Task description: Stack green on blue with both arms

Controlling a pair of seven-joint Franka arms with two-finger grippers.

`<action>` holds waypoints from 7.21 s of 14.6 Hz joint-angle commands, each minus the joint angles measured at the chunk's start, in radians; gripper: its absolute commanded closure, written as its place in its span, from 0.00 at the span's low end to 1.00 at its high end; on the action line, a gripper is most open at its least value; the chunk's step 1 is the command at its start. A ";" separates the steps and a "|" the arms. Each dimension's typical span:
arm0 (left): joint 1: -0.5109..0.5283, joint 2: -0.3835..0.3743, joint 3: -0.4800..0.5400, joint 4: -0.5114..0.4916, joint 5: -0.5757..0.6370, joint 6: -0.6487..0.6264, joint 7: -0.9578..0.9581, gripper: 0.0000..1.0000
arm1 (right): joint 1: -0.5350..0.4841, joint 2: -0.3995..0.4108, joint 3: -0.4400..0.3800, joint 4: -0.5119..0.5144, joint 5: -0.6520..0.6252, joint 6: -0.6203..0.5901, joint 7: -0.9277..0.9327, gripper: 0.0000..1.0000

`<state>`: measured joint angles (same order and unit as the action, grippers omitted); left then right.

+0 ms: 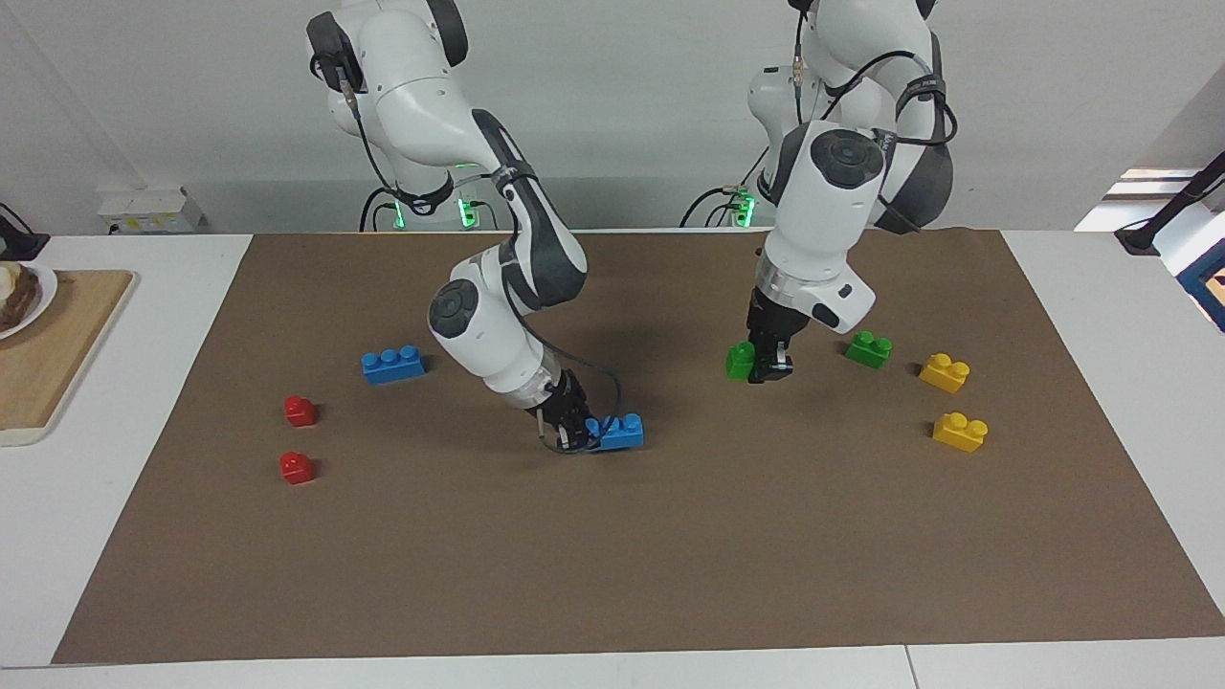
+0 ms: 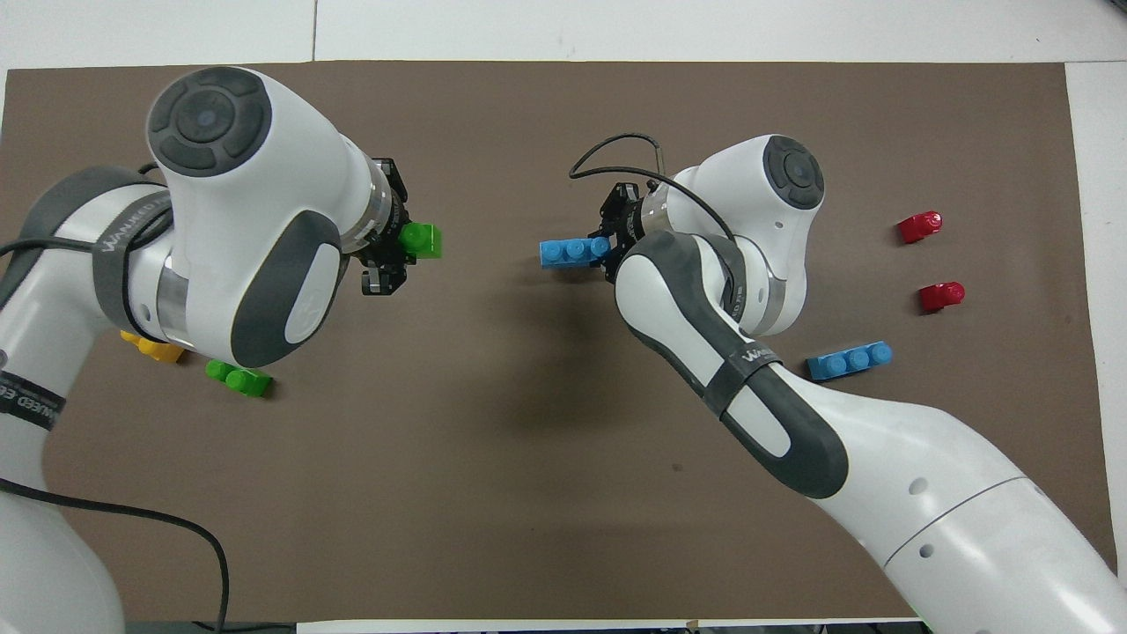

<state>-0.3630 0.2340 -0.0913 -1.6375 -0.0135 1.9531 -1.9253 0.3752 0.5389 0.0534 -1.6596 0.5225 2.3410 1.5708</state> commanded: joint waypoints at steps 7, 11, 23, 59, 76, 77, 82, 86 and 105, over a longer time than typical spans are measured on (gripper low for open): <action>-0.158 0.096 0.013 0.001 0.076 0.116 -0.208 1.00 | 0.048 -0.002 -0.007 -0.052 0.007 0.095 0.173 1.00; -0.195 0.182 0.013 0.034 0.124 0.176 -0.268 1.00 | 0.041 -0.002 -0.009 -0.069 0.001 0.101 0.173 1.00; -0.218 0.264 0.016 0.065 0.127 0.257 -0.284 1.00 | 0.037 -0.008 -0.009 -0.124 0.001 0.181 0.163 1.00; -0.218 0.285 0.027 0.025 0.257 0.334 -0.282 0.00 | 0.034 -0.011 -0.009 -0.129 -0.001 0.175 0.161 1.00; 0.071 -0.007 0.021 -0.054 0.247 0.064 0.282 0.00 | 0.024 -0.010 -0.009 -0.126 -0.001 0.179 0.131 1.00; 0.093 -0.027 0.022 -0.065 0.247 0.050 0.355 0.00 | 0.015 -0.010 -0.009 -0.127 -0.001 0.178 0.103 0.50; 0.220 -0.093 0.027 -0.087 0.248 -0.025 0.834 0.00 | -0.039 -0.025 -0.010 -0.109 0.002 0.114 0.095 0.00; 0.329 -0.134 0.024 -0.085 0.247 -0.051 1.226 0.00 | -0.159 -0.080 -0.012 -0.089 -0.002 -0.011 0.023 0.00; 0.397 -0.283 0.022 -0.039 -0.012 -0.330 1.867 0.00 | -0.427 -0.628 -0.012 -0.069 -0.441 -0.713 -1.469 0.00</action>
<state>0.0320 -0.0385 -0.0772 -1.6796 0.0299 1.6358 -0.0719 -0.0498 -0.0573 0.0351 -1.6967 0.1091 1.6395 0.1637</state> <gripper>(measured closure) 0.000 0.000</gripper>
